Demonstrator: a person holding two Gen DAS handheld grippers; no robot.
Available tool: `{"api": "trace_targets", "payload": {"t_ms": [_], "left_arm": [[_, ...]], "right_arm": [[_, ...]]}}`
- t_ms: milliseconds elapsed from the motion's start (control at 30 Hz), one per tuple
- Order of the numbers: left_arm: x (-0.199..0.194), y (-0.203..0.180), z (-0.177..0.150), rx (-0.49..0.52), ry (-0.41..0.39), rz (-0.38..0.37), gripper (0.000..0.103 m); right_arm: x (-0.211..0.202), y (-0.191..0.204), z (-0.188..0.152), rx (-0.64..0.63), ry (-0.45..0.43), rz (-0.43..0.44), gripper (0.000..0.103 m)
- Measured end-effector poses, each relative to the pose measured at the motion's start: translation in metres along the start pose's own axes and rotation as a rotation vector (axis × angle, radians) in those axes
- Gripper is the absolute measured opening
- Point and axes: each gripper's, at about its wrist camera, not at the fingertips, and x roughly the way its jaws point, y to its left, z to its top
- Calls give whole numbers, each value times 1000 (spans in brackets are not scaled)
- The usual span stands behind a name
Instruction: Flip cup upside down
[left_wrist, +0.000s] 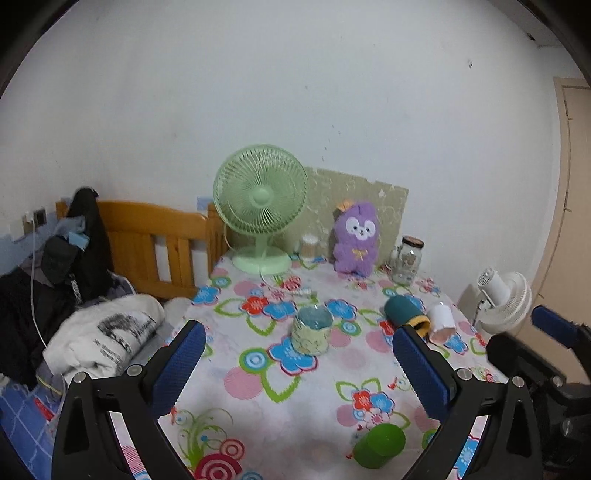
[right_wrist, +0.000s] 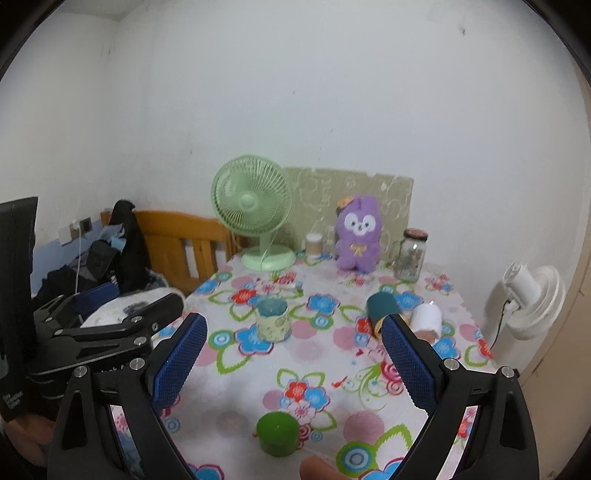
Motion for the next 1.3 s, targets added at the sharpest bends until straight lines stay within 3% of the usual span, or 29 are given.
{"api": "trace_targets", "payload": {"t_ms": [133,267,1300], "left_arm": [[-6,-7,2,58,-62,59,103],[-11,-9,4,54,-79,37,103],[-19,-14,10,32,-106,29,103]], "right_arm": [[-9,0,3,1,-72,-27,101],[-14,0,7,-11,-114,-56,103],[-15,-8,8,26,-116,-59,103]]}}
